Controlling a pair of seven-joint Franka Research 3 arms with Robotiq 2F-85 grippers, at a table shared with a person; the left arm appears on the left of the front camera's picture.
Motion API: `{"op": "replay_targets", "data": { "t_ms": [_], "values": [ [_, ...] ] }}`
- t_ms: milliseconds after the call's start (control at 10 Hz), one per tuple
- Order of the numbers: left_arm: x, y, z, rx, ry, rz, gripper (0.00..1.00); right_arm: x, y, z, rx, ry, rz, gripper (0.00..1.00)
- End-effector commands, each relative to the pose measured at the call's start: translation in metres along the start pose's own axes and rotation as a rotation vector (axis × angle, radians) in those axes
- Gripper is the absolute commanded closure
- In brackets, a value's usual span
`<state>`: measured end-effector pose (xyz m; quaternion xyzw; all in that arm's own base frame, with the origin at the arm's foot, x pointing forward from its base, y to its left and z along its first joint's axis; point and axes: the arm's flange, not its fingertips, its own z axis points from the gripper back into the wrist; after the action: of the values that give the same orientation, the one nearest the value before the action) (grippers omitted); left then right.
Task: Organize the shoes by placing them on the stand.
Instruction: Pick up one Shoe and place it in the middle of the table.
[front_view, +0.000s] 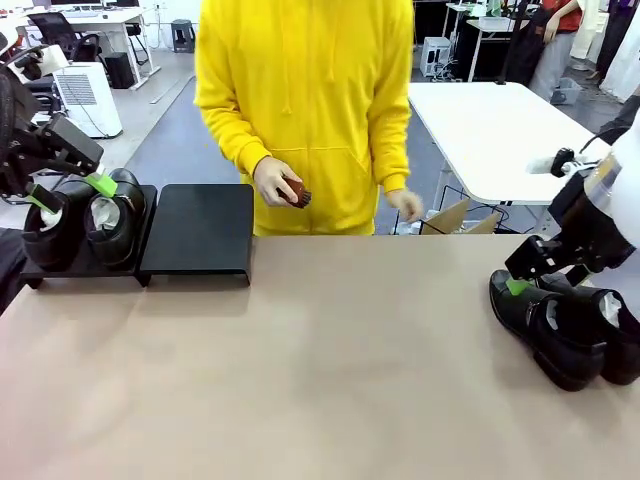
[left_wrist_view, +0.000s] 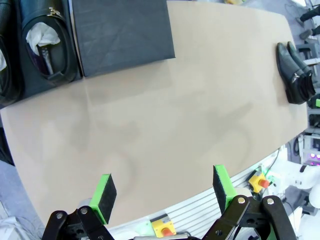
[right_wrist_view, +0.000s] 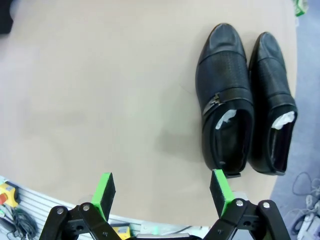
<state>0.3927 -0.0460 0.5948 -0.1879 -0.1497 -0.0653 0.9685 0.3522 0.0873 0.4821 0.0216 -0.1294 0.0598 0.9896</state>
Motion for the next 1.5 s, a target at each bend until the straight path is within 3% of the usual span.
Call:
{"op": "replay_targets", "data": {
  "t_ms": [0, 400, 900, 1000, 1100, 1400],
  "values": [
    [0.000, 0.001, 0.001, -0.024, 0.000, -0.015, 0.00, -0.002, 0.007, 0.004, -0.038, -0.017, -0.027, 0.00],
    [0.000, 0.001, 0.001, -0.024, 0.000, -0.015, 0.00, 0.004, -0.015, -0.014, 0.071, 0.151, 0.163, 0.00],
    [0.000, 0.001, 0.001, -0.024, 0.000, -0.015, 0.00, 0.003, -0.066, -0.054, 0.211, 0.212, 0.257, 0.00],
    [0.000, 0.001, 0.001, -0.024, 0.000, -0.015, 0.00, 0.004, -0.067, -0.060, 0.204, 0.210, 0.205, 0.00],
    [0.000, 0.001, 0.001, -0.024, 0.000, -0.015, 0.00, -0.005, -0.063, -0.051, 0.153, 0.195, 0.236, 0.00],
    [0.000, 0.001, 0.001, -0.024, 0.000, -0.015, 0.00, -0.005, -0.065, -0.059, 0.160, 0.213, 0.228, 0.00]
  ]
}}
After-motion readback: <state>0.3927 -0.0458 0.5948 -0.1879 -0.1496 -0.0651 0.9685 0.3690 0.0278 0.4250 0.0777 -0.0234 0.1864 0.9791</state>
